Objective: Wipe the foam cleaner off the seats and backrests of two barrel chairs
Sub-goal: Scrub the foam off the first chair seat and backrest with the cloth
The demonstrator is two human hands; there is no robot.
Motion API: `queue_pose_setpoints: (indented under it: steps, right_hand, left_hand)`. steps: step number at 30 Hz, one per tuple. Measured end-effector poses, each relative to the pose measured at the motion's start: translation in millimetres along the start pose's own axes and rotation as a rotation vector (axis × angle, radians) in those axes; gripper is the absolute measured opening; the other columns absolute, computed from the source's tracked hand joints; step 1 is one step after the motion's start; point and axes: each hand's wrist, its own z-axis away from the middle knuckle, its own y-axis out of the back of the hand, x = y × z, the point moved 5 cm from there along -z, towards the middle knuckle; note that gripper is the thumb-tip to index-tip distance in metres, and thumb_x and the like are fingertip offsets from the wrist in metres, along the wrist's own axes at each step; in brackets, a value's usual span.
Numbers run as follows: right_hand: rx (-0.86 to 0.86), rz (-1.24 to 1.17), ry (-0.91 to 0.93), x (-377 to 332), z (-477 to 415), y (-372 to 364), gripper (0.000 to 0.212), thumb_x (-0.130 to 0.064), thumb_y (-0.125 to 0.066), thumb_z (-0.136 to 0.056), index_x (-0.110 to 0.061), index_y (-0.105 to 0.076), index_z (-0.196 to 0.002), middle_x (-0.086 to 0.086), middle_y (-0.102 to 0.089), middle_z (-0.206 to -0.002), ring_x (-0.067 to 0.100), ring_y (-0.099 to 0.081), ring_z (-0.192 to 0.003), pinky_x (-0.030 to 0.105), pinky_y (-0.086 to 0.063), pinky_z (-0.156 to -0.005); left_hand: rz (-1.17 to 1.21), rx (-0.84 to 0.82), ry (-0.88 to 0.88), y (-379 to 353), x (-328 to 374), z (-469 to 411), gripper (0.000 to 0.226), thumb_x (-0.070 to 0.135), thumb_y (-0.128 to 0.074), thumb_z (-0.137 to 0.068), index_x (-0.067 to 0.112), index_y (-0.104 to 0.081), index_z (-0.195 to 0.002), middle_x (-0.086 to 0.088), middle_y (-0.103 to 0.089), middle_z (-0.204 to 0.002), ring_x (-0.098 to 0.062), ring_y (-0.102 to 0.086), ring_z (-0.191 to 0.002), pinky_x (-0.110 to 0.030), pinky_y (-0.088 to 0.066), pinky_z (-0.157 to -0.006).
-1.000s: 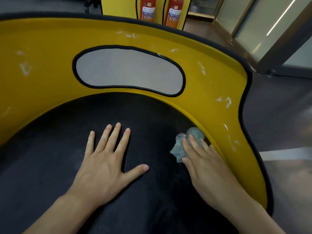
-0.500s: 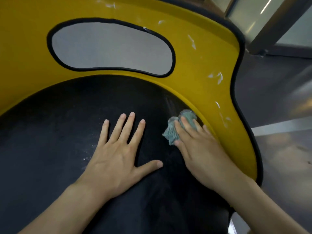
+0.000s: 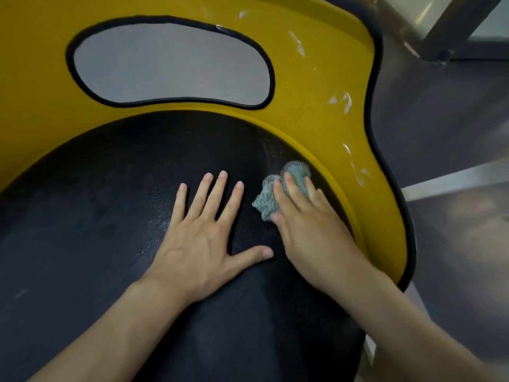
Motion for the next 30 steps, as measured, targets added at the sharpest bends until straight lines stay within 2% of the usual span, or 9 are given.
queue_pose_setpoints:
  steps: [2,4,8,9,13,18,21,26,30]
  right_hand:
    - [-0.005,0.040,-0.017,-1.7,29.5,-6.6,0.062,-0.040,-0.022,-0.101,-0.010,-0.035,-0.154,0.012,-0.034,-0.160,0.038,-0.035,-0.145,0.052,-0.031,-0.116]
    - [-0.012,0.043,-0.041,0.2,37.7,-10.5,0.062,-0.041,-0.025,-0.099,-0.011,-0.044,-0.150,0.012,-0.043,-0.155,0.037,-0.043,-0.140,0.053,-0.033,-0.112]
    - [-0.034,-0.006,-0.033,-1.3,-2.3,3.4,0.059,-0.041,-0.012,-0.108,-0.020,0.003,-0.161,0.004,0.005,-0.169,0.029,0.006,-0.155,0.052,0.001,-0.124]
    - [-0.010,-0.011,-0.052,-0.4,-21.3,7.8,0.060,-0.042,-0.013,-0.108,-0.021,0.007,-0.160,0.002,0.010,-0.168,0.028,0.010,-0.154,0.052,0.004,-0.124]
    - [0.027,-0.035,-0.088,-2.0,-59.6,14.2,0.060,-0.043,-0.016,-0.109,-0.021,0.003,-0.161,0.002,0.006,-0.169,0.028,0.006,-0.155,0.054,0.004,-0.124]
    - [-0.057,-0.015,-0.036,-7.2,28.8,-2.2,0.061,-0.045,0.003,-0.101,-0.024,0.017,-0.156,-0.002,0.020,-0.165,0.027,0.014,-0.154,0.051,0.010,-0.122]
    - [-0.076,0.009,-0.049,-8.3,43.0,-4.8,0.066,-0.048,0.008,-0.092,-0.026,0.012,-0.155,-0.002,0.012,-0.167,0.027,0.008,-0.155,0.049,0.013,-0.120]
    - [0.028,-0.025,-0.065,-2.1,-52.6,12.8,0.059,-0.043,-0.016,-0.108,-0.023,0.004,-0.161,-0.001,0.007,-0.169,0.026,0.008,-0.155,0.056,0.007,-0.122]
    - [0.031,-0.052,-0.090,-4.8,-93.9,17.6,0.060,-0.041,-0.020,-0.109,-0.021,0.000,-0.162,0.002,0.002,-0.169,0.029,0.002,-0.155,0.056,0.002,-0.123]
  left_hand:
    - [0.010,0.004,-0.002,0.6,0.4,1.3,0.116,0.101,-0.001,-0.073,0.028,0.014,-0.161,-0.001,0.022,-0.168,-0.017,0.028,-0.152,-0.052,0.011,-0.125]
    - [0.004,0.004,-0.001,0.5,0.8,1.9,0.119,0.102,-0.001,-0.071,0.026,0.012,-0.161,-0.001,0.021,-0.168,-0.017,0.027,-0.153,-0.052,0.010,-0.125]
    - [0.004,0.008,-0.003,0.5,1.3,2.3,0.119,0.102,-0.002,-0.071,0.026,0.015,-0.161,-0.001,0.022,-0.168,-0.017,0.028,-0.152,-0.052,0.011,-0.125]
    - [0.005,0.010,-0.002,0.5,1.4,2.3,0.119,0.102,-0.003,-0.072,0.026,0.015,-0.161,-0.001,0.022,-0.168,-0.017,0.028,-0.152,-0.052,0.011,-0.125]
    - [0.027,0.028,0.002,0.9,1.5,1.9,0.118,0.101,-0.008,-0.074,0.025,0.006,-0.162,-0.001,0.015,-0.170,-0.017,0.022,-0.155,-0.052,0.009,-0.125]
    - [0.030,0.046,-0.004,1.4,1.2,2.1,0.118,0.101,-0.010,-0.075,0.022,0.004,-0.163,-0.002,0.013,-0.170,-0.018,0.020,-0.155,-0.052,0.009,-0.125]
    - [0.037,0.050,-0.005,1.0,1.3,2.6,0.119,0.100,-0.014,-0.076,0.021,-0.001,-0.163,-0.004,0.008,-0.170,-0.019,0.016,-0.156,-0.052,0.006,-0.126]
    - [0.049,0.055,-0.011,-0.8,0.7,1.9,0.117,0.100,-0.017,-0.078,0.021,-0.004,-0.163,-0.003,0.005,-0.171,-0.019,0.013,-0.157,-0.053,0.005,-0.126]
    - [0.045,0.061,-0.004,-0.8,1.0,2.4,0.116,0.100,-0.016,-0.078,0.023,-0.001,-0.163,-0.002,0.007,-0.170,-0.017,0.016,-0.156,-0.052,0.005,-0.126]
